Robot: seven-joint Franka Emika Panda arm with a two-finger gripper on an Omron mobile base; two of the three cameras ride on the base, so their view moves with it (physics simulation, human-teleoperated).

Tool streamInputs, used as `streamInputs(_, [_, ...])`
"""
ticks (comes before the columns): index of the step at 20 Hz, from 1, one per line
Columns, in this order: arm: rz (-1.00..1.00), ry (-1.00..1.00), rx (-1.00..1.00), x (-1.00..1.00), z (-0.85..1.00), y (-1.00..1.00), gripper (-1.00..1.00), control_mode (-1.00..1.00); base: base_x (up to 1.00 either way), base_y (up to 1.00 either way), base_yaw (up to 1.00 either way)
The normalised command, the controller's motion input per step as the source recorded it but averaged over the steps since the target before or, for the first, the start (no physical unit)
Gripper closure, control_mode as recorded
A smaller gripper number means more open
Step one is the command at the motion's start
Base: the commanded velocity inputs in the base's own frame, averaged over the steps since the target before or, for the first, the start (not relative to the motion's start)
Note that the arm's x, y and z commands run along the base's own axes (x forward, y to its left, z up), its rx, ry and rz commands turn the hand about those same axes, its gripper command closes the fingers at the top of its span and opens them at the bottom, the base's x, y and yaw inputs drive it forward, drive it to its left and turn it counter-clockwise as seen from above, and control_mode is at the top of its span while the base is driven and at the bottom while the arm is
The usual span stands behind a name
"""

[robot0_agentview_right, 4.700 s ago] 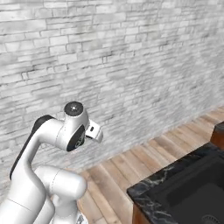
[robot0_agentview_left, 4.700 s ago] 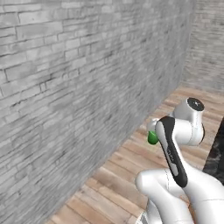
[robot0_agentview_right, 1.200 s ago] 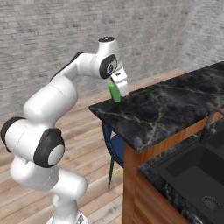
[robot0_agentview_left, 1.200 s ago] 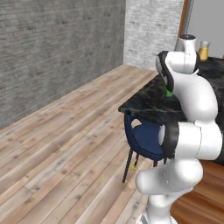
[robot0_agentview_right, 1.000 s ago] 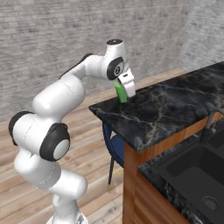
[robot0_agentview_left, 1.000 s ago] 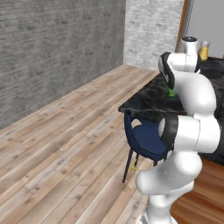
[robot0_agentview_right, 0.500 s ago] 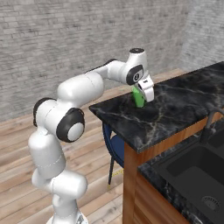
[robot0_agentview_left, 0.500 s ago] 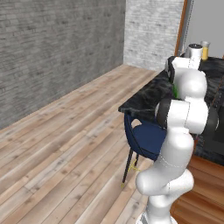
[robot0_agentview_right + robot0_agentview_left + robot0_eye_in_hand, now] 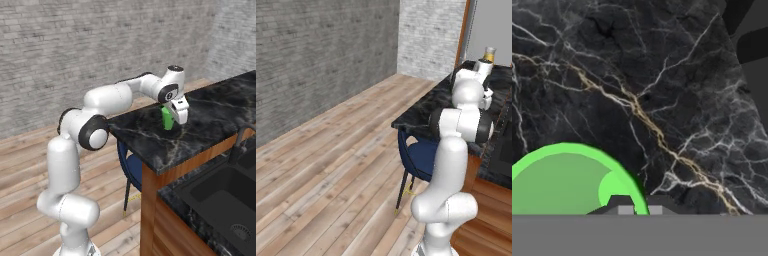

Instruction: Place the pitcher and cup on the dining counter for serving.

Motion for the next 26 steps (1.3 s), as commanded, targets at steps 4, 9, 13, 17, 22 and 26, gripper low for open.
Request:
streamInputs(4, [0.00,0.00,0.00,0.03,0.00,0.01,-1.00,-1.00,0.00,0.00,0.00])
streamInputs(9, [0.00,0.00,0.00,-0.13,0.27,0.04,-1.00,-1.00,0.00,0.00,0.00])
streamInputs(13, [-0.01,0.00,0.00,-0.43,0.48,0.27,-1.00,-1.00,0.00,0.00,0.00])
streamInputs(17, [0.00,-0.06,-0.02,-0.96,0.26,0.85,-1.00,-1.00,0.00,0.00,0.00])
streamInputs(22, [0.03,-0.18,-0.17,-1.00,-0.08,1.00,-1.00,-1.00,0.00,0.00,0.00])
streamInputs(26, [0.13,-0.21,-0.27,-1.00,-0.58,1.00,-1.00,-1.00,0.00,0.00,0.00])
